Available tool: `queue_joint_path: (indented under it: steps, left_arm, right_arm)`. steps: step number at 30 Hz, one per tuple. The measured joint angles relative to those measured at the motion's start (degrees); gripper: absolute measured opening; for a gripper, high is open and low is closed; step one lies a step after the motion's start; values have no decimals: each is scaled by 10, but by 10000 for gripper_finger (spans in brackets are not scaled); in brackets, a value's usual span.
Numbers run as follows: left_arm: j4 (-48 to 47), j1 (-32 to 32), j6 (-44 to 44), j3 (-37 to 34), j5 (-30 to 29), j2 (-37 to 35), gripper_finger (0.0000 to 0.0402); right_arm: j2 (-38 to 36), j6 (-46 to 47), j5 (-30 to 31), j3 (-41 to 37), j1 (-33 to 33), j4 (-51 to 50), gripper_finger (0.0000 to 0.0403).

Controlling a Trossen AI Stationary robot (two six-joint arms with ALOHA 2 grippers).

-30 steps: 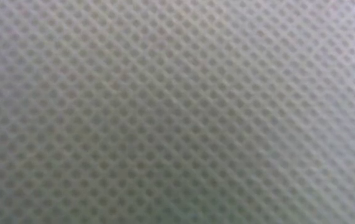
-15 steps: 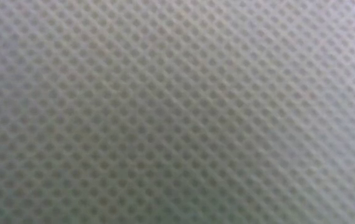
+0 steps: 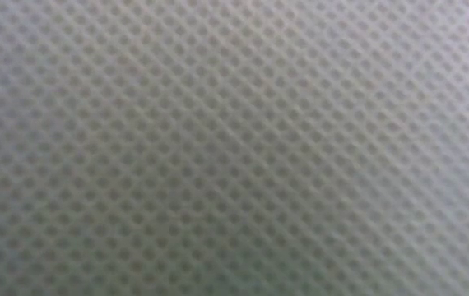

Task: Sort clothes
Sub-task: Put the blue short pants into the white bin

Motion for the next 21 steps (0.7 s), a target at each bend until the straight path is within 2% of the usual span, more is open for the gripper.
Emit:
queue_joint_path:
  steps: [3,10,17,21]
  left_arm:
    - [0,0,0,0,0,1,0]
    - [0,0,0,0,-14,8,0]
    - [0,0,-7,0,-14,17,0]
    - [0,0,-11,0,-14,18,0]
  right_arm:
    - [0,-5,29,0,-2,-61,9]
    - [52,30,28,0,-4,-150,9]
    - [125,62,-21,0,-4,-183,9]
    - [162,88,-79,0,-4,-192,9]
